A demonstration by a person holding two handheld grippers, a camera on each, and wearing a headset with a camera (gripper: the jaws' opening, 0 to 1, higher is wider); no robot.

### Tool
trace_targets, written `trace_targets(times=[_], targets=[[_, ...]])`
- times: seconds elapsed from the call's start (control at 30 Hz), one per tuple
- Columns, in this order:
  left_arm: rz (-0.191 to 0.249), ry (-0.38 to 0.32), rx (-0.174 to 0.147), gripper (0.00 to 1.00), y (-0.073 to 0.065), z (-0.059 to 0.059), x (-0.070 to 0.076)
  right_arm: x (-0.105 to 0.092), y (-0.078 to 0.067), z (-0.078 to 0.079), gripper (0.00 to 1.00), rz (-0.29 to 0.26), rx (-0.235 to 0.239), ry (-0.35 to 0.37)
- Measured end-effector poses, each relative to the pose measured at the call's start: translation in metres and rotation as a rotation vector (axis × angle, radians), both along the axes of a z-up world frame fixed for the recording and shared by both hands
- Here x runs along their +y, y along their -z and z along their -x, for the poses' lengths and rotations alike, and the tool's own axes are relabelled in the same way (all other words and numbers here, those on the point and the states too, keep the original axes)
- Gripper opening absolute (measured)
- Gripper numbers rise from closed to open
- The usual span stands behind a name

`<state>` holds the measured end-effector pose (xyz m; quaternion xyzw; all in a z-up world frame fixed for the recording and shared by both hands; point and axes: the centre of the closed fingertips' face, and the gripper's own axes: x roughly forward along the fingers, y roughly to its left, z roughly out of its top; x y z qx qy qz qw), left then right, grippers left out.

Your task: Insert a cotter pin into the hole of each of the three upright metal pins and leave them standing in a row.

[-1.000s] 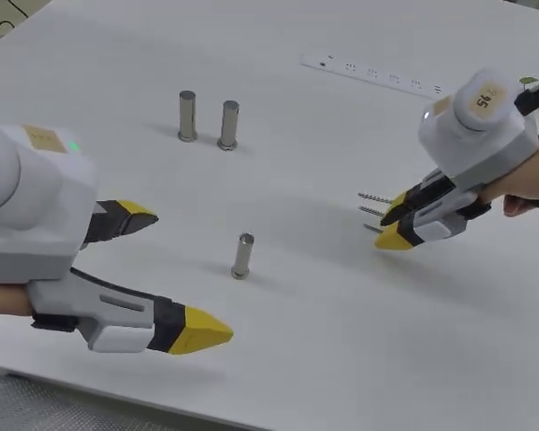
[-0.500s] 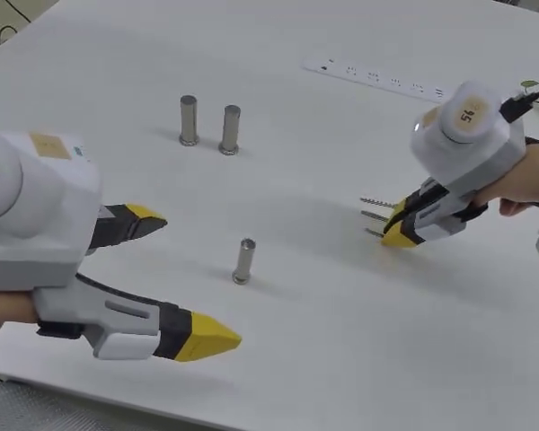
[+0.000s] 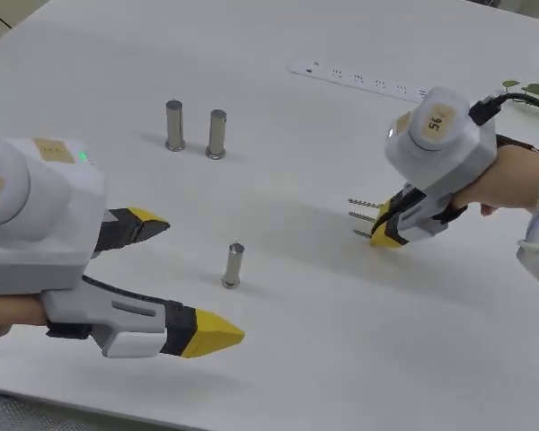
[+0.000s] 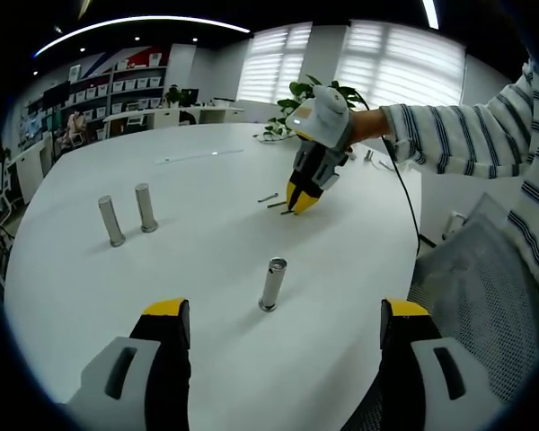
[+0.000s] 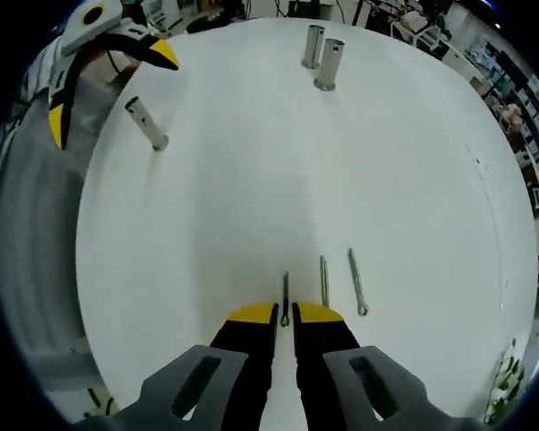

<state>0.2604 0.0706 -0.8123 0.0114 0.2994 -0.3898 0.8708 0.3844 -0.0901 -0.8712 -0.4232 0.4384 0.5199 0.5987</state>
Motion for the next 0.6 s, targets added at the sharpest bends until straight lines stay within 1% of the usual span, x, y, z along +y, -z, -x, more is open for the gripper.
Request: trace_targets(times=[0.03, 0.07, 0.1, 0.13, 0.2, 0.3, 0.5, 0.53, 0.6], targets=[[-0.001, -0.001, -0.001, 0.87, -0.0001, -0.0006, 0.0000, -0.0005, -0.0003, -0.0011, 0.09, -0.003, -0.002, 0.009], [0.000, -0.001, -0.002, 0.85, -0.0003, -0.0009, 0.0000, -0.0001, -0.0003, -0.0021, 0.07, -0.014, -0.002, 0.040], [0.001, -0.003, -0.004, 0.84, -0.0005, -0.0015, -0.0002, -0.0005, -0.0005, -0.0082, 0.04, -0.027, -0.029, 0.085], [0.002, -0.006, -0.004, 0.83, -0.0007, -0.0020, -0.0001, -0.0011, -0.0005, -0.0047, 0.04, -0.030, -0.004, 0.064], [0.005, -0.007, -0.004, 0.83, -0.0010, -0.0017, -0.0001, -0.0016, -0.0009, -0.0055, 0.04, -0.040, -0.007, 0.070], [0.001, -0.003, -0.003, 0.83, -0.0006, -0.0009, 0.0005, -0.0004, -0.0006, -0.0064, 0.04, -0.041, -0.012, 0.057], [0.001, -0.009, -0.011, 0.82, -0.0031, -0.0018, 0.0029, 0.0016, -0.0005, -0.0061, 0.03, -0.007, -0.037, 0.017], [0.001, -0.009, -0.012, 0.82, -0.0036, -0.0020, 0.0032, 0.0010, 0.0005, -0.0082, 0.03, 0.000, -0.044, 0.006], [0.000, -0.013, -0.018, 0.81, -0.0050, -0.0027, 0.0044, 0.0009, 0.0004, -0.0082, 0.03, 0.005, -0.043, 0.006]])
